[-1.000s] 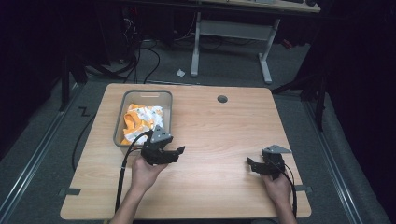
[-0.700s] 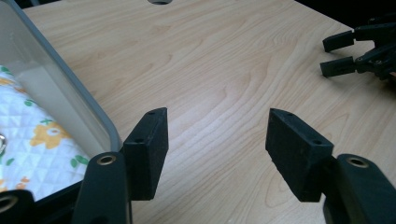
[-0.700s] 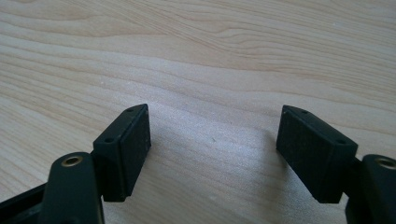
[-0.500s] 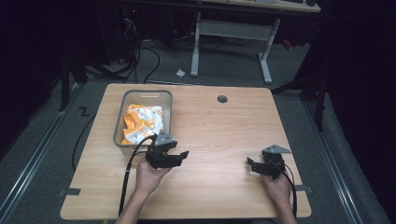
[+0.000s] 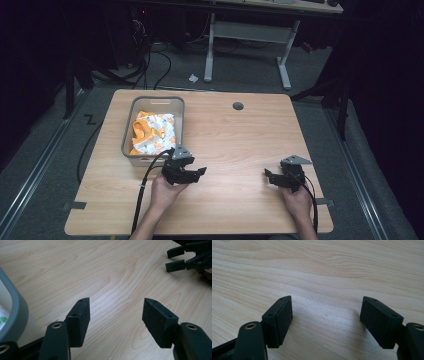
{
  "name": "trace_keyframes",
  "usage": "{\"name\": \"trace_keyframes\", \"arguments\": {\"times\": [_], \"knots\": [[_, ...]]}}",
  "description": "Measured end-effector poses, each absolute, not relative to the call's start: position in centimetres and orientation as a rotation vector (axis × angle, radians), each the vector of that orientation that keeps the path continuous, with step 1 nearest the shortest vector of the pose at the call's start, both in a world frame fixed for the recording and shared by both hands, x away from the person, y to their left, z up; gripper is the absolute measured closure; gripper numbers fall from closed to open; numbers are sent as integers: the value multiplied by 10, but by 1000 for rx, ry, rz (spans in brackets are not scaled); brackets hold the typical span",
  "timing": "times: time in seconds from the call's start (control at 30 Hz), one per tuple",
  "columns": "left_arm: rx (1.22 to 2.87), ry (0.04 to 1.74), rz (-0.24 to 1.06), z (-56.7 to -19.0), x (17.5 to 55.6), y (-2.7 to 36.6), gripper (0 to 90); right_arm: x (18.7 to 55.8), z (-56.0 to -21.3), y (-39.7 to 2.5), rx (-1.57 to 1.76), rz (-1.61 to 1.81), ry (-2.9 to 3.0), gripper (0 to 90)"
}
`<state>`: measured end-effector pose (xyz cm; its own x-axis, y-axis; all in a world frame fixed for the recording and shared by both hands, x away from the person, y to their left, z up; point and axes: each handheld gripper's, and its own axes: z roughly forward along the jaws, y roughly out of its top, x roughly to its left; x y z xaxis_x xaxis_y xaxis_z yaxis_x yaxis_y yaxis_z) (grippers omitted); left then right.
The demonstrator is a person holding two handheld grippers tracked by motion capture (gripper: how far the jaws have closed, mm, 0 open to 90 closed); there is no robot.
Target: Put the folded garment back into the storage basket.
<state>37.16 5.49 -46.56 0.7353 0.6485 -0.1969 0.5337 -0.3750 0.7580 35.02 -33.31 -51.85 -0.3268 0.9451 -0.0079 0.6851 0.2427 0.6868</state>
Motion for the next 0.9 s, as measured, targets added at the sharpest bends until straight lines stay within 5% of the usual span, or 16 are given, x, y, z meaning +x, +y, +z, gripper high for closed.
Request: {"name": "trace_keyframes", "arguments": {"times": [0.9], "knots": [[2101,972,118,-502,372,50,395,350,-518,-333,1490,828,2099,264]]}}
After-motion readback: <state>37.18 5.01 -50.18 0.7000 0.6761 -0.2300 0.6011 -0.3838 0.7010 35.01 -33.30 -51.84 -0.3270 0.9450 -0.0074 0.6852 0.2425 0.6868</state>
